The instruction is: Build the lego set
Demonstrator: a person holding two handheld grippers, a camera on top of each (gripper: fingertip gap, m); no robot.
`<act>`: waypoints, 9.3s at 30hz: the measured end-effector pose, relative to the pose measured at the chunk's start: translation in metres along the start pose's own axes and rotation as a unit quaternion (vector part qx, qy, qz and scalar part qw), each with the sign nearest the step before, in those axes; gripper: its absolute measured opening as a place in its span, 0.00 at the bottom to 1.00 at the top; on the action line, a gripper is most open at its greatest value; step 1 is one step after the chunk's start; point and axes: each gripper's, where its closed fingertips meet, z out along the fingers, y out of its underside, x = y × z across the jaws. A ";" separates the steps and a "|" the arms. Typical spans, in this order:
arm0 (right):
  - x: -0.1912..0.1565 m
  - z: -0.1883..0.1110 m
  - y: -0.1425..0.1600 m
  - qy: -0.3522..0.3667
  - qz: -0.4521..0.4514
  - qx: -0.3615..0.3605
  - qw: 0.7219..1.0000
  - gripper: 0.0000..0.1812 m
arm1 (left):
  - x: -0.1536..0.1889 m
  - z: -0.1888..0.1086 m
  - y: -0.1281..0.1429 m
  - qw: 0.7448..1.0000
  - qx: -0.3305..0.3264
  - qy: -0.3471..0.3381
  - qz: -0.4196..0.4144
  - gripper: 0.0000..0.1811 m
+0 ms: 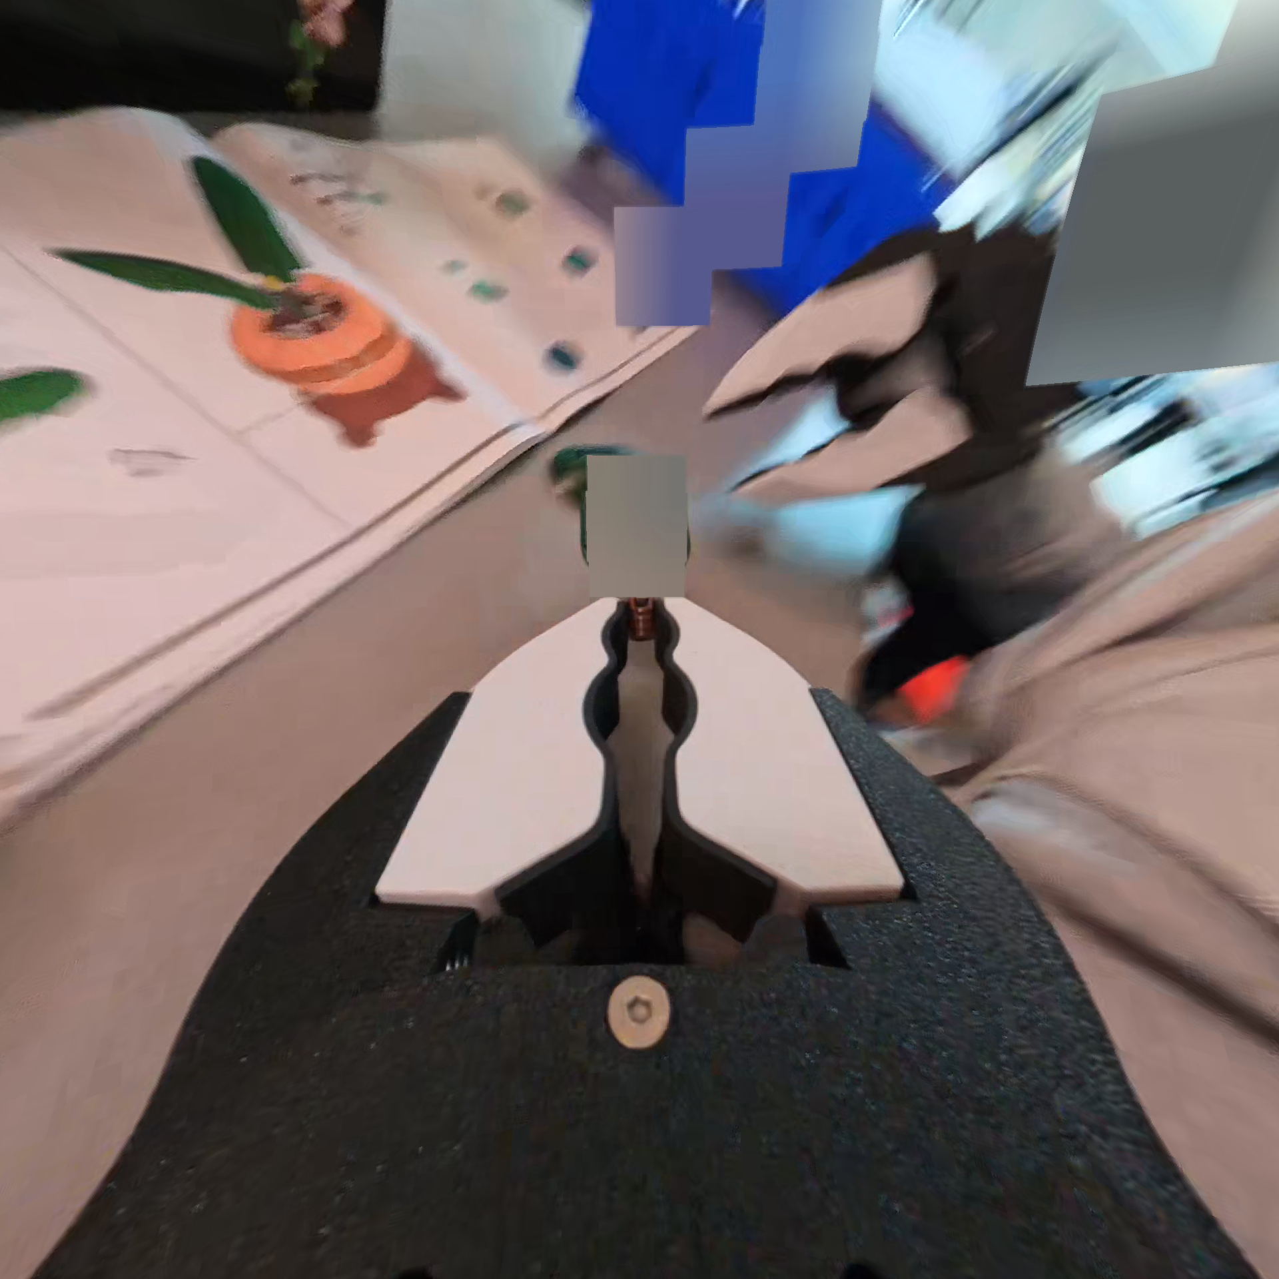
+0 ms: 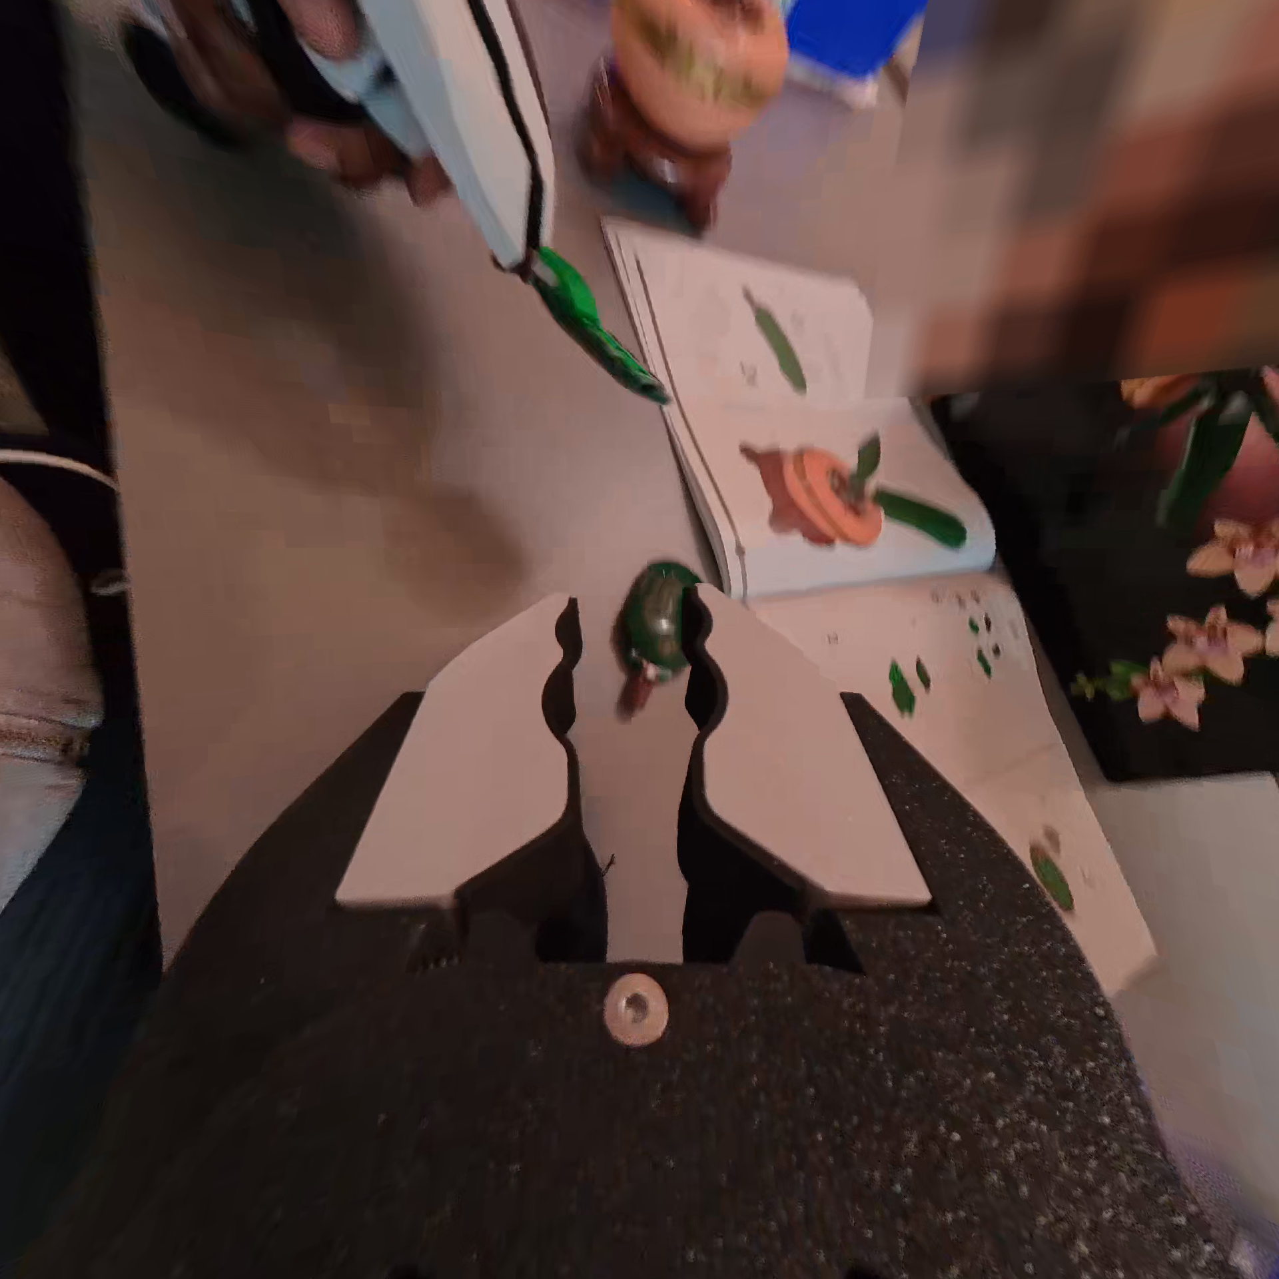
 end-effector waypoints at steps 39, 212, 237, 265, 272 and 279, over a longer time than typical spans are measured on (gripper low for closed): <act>-0.033 -0.020 -0.067 -0.461 0.317 0.199 0.805 0.03 | 0.060 0.009 -0.007 0.977 0.052 0.198 0.055 0.05; 0.072 0.000 0.099 0.028 0.318 -0.177 0.931 0.00 | -0.070 0.168 -0.044 0.870 -0.232 -0.143 0.411 0.00; 0.071 0.007 0.093 0.003 0.331 -0.167 0.929 0.00 | -0.042 0.161 -0.043 0.843 -0.243 -0.087 0.473 0.05; 0.070 0.008 0.093 -0.032 0.342 -0.141 0.928 0.01 | -0.043 0.157 -0.031 0.843 -0.247 -0.012 0.478 0.01; 0.070 0.008 0.093 -0.030 0.342 -0.144 0.928 0.01 | -0.037 0.151 -0.027 0.822 -0.261 0.007 0.506 0.08; 0.070 0.008 0.093 -0.029 0.341 -0.145 0.928 0.01 | -0.036 0.153 -0.029 0.835 -0.249 0.010 0.491 0.03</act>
